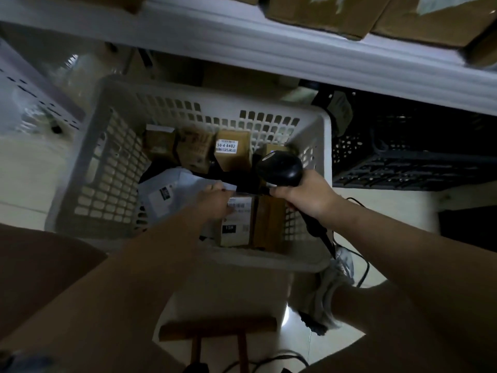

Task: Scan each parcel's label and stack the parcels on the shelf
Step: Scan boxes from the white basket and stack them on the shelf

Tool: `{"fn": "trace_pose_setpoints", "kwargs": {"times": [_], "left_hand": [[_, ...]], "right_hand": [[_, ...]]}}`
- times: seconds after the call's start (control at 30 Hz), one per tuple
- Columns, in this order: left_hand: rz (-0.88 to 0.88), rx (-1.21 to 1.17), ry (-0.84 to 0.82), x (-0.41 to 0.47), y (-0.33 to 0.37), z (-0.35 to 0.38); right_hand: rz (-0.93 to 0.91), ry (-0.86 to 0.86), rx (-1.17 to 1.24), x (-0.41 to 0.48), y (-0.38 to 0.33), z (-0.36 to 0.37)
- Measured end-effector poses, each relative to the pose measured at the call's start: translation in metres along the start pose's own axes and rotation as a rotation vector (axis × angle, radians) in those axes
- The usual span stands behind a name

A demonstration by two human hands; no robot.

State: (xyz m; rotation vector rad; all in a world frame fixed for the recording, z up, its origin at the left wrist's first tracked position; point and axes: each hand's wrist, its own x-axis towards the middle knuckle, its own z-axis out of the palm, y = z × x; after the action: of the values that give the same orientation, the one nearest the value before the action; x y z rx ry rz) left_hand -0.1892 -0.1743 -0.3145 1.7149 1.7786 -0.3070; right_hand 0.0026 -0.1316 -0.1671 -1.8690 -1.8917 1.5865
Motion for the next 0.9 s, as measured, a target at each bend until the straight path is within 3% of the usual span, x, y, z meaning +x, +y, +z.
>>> {"fn": "trace_pose_setpoints", "kwargs": {"times": [0.33, 0.47, 0.67, 0.9], "left_hand": [[0.07, -0.291, -0.108, -0.013, -0.009, 0.0], [0.031, -0.442, 0.049, -0.024, -0.011, -0.005], [-0.111, -0.951, 0.303, -0.046, -0.003, -0.059], [-0.049, -1.238, 0.55, -0.103, 0.014, -0.122]], "right_hand": [[0.013, -0.004, 0.02, 0.003, -0.003, 0.004], [-0.002, -0.004, 0.056, -0.003, -0.004, 0.0], [-0.064, 0.044, 0.135, -0.013, -0.014, -0.01], [-0.193, 0.068, 0.299, -0.044, -0.036, -0.023]]}}
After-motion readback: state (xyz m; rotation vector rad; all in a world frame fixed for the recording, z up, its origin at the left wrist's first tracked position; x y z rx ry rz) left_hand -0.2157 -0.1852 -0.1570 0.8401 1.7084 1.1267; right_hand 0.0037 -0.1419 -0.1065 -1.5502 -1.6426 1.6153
